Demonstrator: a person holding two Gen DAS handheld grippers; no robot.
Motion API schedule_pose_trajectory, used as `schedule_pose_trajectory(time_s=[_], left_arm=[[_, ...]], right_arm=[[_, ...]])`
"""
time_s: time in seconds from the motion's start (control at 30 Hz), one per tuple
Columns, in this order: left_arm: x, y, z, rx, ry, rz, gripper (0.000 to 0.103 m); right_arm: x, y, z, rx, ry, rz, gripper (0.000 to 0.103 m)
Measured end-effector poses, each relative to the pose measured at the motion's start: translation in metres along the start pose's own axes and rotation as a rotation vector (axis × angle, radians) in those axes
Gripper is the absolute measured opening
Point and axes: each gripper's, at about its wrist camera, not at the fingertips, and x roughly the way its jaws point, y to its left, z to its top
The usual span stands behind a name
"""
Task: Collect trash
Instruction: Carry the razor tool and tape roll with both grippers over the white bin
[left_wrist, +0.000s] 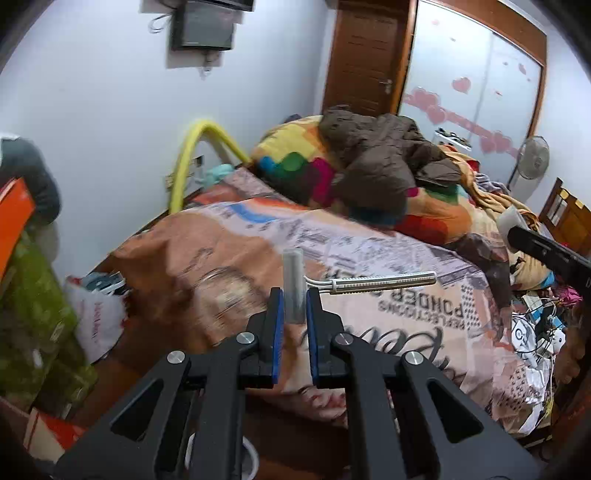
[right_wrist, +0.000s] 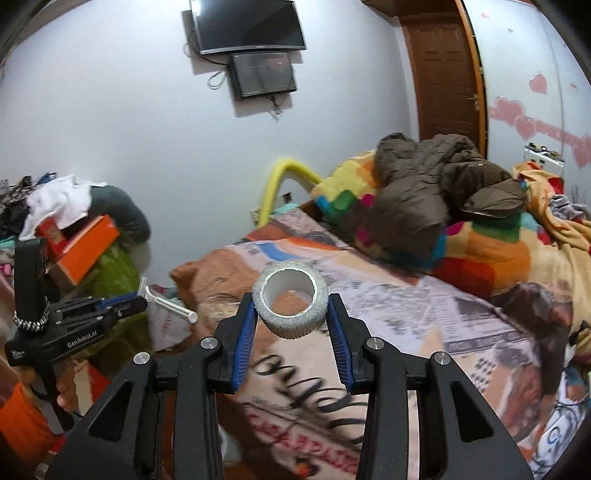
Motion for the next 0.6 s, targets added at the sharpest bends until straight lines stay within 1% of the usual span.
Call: schedule_pose_trajectory(time_s=[0.17,0.33,0.47,0.6], left_arm=[[-0.042,0.05,-0.03,-0.054,-0.002,0.059,0.011],[-0.076,0.099,-0.059,-0.114,0.002,0.131,0.011],[-0.091,0.128,-0.08,-0.152,0.012,0.177,0.011],[-0.1,0.155,-0.103,-0.197,0.036,0.206,0.011]], right_arm=[[0.004,0.045,-0.008,-0.042,0.011,0.05,0.035],[0.012,0.099,-0.02,-0.1,0.029,0.117,0.035],[0.025,0.141,-0.032,-0.152,0.059,0.178,0.035],[0.039,0.176,-0.049,-0.205,0.099,0.229,0.035]])
